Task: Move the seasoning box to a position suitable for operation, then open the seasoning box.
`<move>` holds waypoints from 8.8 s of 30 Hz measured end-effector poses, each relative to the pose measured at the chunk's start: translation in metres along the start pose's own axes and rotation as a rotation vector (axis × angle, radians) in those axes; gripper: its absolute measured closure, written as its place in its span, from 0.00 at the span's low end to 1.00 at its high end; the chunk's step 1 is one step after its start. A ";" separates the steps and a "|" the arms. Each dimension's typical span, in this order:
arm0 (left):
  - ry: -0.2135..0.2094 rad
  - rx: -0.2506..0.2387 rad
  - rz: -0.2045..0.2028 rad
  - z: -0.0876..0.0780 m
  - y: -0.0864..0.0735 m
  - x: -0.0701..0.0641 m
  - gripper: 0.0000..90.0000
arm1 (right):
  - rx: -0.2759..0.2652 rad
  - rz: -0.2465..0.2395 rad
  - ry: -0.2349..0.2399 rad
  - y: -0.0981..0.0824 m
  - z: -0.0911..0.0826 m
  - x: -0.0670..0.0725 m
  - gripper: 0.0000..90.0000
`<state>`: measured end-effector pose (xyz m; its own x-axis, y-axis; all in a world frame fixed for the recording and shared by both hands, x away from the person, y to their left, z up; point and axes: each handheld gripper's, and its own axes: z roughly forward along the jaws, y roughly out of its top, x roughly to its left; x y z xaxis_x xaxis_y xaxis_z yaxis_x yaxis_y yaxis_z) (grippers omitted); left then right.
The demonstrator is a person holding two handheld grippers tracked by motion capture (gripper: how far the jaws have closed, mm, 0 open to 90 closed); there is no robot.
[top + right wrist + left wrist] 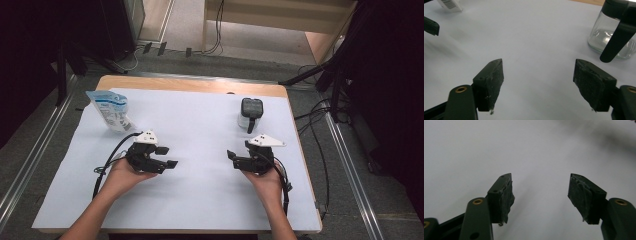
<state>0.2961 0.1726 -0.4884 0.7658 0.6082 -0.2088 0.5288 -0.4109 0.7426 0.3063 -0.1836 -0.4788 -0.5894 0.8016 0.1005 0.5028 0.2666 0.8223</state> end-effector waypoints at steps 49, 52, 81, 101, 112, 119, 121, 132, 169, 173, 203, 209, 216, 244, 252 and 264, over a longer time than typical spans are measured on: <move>-0.031 0.035 -0.034 0.001 0.002 0.010 0.43 | 0.002 -0.005 0.038 -0.021 -0.007 -0.004 0.49; -0.030 0.029 -0.029 0.001 0.002 0.010 0.43 | -0.003 -0.002 0.037 -0.021 -0.007 -0.005 0.49; -0.020 0.025 -0.054 -0.012 -0.006 0.007 0.25 | -0.012 0.124 -0.093 0.008 0.006 -0.043 0.07; -0.040 0.013 -0.067 -0.018 -0.009 0.007 0.21 | 0.000 0.167 -0.226 0.042 0.043 -0.081 0.00; -0.029 0.006 -0.085 -0.023 -0.014 0.006 0.21 | -0.011 0.207 -0.260 0.060 0.062 -0.098 0.01; -0.016 0.012 -0.095 -0.026 -0.019 0.005 0.22 | 0.007 0.209 -0.287 0.067 0.089 -0.096 0.01; -0.016 0.008 -0.097 -0.027 -0.020 0.005 0.22 | 0.013 0.211 -0.302 0.067 0.092 -0.096 0.02; 0.002 0.003 -0.113 -0.032 -0.027 0.005 0.22 | 0.015 0.214 -0.358 0.062 0.107 -0.101 0.10; -0.011 0.015 -0.087 -0.030 -0.016 0.015 0.42 | -0.037 -0.029 -0.028 0.044 0.047 0.018 0.18; -0.019 0.006 -0.088 -0.029 -0.016 0.016 0.43 | -0.020 -0.080 -0.011 0.039 0.052 0.034 0.18; -0.010 0.026 -0.090 -0.025 -0.019 0.016 0.41 | 0.033 -0.158 0.094 0.025 0.094 0.078 0.16; -0.010 0.018 -0.079 -0.024 -0.019 0.017 0.40 | 0.038 -0.129 0.121 0.025 0.094 0.076 0.13; -0.006 0.015 -0.076 -0.024 -0.018 0.018 0.41 | 0.045 -0.148 0.118 0.030 0.084 0.078 0.10; -0.080 0.001 -0.032 -0.001 0.022 0.037 1.00 | 0.030 -0.076 0.282 0.005 0.009 0.059 0.74; -0.064 0.014 -0.021 0.006 0.024 0.041 1.00 | 0.022 -0.079 0.308 0.000 0.020 0.064 0.96; -0.044 0.006 -0.005 0.019 0.033 0.044 1.00 | 0.031 -0.065 0.313 -0.004 0.033 0.069 1.00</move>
<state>0.3544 0.1727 -0.4850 0.7784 0.5799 -0.2406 0.5348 -0.4118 0.7378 0.2843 -0.1117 -0.4937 -0.7844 0.5802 0.2192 0.4734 0.3318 0.8159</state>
